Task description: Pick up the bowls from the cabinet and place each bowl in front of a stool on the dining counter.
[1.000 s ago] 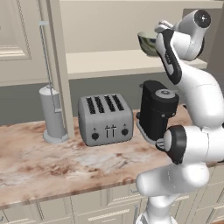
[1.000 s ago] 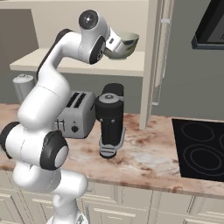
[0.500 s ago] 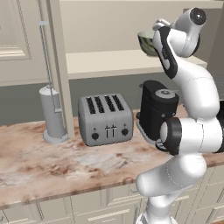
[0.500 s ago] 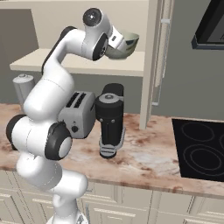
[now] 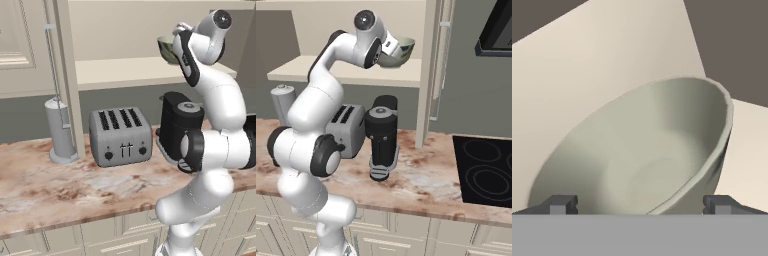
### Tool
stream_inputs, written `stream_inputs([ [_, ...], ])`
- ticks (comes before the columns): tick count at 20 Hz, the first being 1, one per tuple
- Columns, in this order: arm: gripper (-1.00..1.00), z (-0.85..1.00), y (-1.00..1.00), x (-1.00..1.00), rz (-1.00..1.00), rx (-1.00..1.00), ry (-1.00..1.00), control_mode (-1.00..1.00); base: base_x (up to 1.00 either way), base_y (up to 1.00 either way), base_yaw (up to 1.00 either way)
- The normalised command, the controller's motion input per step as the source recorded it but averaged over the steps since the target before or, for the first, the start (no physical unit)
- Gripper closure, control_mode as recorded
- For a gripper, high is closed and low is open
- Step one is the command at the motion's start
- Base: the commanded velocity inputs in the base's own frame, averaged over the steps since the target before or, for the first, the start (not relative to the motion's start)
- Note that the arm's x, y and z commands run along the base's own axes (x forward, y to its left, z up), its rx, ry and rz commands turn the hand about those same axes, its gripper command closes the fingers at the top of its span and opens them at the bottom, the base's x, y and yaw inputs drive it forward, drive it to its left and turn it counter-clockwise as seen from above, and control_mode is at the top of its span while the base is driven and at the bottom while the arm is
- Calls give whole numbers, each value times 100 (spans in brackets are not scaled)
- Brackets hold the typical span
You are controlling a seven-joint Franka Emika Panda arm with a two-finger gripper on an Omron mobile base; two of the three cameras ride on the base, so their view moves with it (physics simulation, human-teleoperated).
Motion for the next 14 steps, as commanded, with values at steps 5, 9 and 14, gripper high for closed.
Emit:
stream_inputs([
  [5,-100,-10,-3,15,0,0,0,-100,0,0,0],
  [9,-100,-6,-3,14,0,0,0,-100,0,0,0],
  [14,-100,-9,-1,9,0,0,1,-100,0,0,0],
])
